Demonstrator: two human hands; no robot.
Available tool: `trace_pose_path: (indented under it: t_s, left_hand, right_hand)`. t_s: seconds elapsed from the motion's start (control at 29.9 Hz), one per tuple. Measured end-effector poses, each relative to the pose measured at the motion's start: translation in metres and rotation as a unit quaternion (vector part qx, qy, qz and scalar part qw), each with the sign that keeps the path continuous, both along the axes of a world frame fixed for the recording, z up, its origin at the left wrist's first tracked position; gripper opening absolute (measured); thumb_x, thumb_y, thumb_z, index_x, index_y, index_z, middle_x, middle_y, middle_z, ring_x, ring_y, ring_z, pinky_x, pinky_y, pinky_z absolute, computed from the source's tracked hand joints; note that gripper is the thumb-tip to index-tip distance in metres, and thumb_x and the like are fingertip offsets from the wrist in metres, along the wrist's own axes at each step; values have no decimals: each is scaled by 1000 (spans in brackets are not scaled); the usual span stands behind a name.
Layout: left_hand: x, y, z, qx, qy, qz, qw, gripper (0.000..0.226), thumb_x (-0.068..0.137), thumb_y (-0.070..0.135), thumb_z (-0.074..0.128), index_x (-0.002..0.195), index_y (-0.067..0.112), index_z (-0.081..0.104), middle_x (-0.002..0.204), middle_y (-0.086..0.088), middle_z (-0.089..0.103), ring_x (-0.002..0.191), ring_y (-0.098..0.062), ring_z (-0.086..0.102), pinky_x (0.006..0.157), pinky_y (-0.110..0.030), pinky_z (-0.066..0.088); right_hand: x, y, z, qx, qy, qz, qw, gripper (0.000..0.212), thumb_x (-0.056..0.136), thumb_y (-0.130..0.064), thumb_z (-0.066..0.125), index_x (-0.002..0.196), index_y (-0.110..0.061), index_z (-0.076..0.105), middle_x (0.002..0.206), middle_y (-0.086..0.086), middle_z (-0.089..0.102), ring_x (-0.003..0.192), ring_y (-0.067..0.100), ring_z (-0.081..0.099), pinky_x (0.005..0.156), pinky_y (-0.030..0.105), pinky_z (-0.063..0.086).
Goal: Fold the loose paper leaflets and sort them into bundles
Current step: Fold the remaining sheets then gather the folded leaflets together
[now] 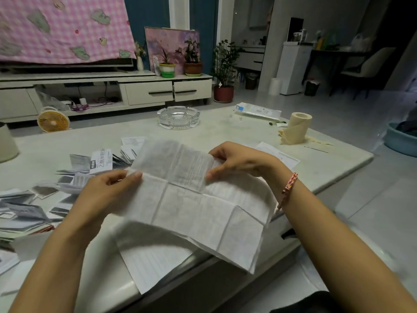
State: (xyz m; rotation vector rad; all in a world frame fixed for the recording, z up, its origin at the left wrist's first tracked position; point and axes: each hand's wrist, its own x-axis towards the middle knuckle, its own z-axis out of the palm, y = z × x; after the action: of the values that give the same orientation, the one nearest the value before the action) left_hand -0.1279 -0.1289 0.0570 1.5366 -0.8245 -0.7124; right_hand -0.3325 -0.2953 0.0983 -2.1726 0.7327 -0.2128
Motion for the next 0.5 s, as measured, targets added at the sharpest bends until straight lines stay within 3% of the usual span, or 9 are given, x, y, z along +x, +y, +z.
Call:
trace_pose_path:
  t_s: [0.07,0.13,0.2,0.3,0.37,0.44,0.5]
  left_hand:
    - [1,-3,-2,-15,98,-13,995,26,77,24,65,100,12,65,96,-4,71,85,-21,65,62,-29,56]
    - [-1,-7,-4,-38,201,-30,978,33,72,23,65,102,12,62,101,-8,69,86,-22,68,61,-30,59]
    - [-9,-14,-7,-16,245,-56,968,37,69,24,67,103,11,62,102,-9,70,89,-25,68,65,-32,60]
    - [-18,-24,-15,32,290,-82,953,43,66,23,70,106,8,64,102,-10,71,93,-26,68,74,-37,58]
    - [-19,-32,-23,28,310,-60,949,38,71,15,70,108,6,65,96,-11,72,83,-22,70,72,-37,57]
    - [-15,-37,-32,20,275,0,961,29,79,6,67,108,4,64,93,-11,71,75,-21,68,69,-34,54]
    - [-12,-44,-37,17,241,33,970,27,82,2,65,109,1,64,95,-11,68,74,-20,65,67,-30,52]
  right_hand:
    - [-3,-2,-2,61,-40,-31,997,25,76,-9,75,99,-1,69,98,13,71,81,18,67,79,30,57]
    - [-5,-5,-4,123,-89,-62,986,20,77,-7,72,97,-5,69,98,9,72,83,18,69,78,28,57]
    - [-5,-4,-9,171,-120,-85,974,18,78,-8,71,96,-9,69,98,8,72,85,20,69,80,30,57]
    - [0,3,-20,223,-127,-107,961,16,83,-11,66,99,-6,67,97,8,71,80,17,68,79,27,56]
    - [3,9,-34,229,-95,-122,961,23,86,-18,64,104,-3,65,101,11,69,82,16,65,81,30,52]
    - [7,14,-51,239,-74,-144,958,31,86,-21,65,106,3,64,97,14,67,80,17,61,71,27,49]
    - [6,16,-58,249,-71,-161,952,18,85,-22,66,85,-4,65,81,8,63,67,13,59,56,21,47]
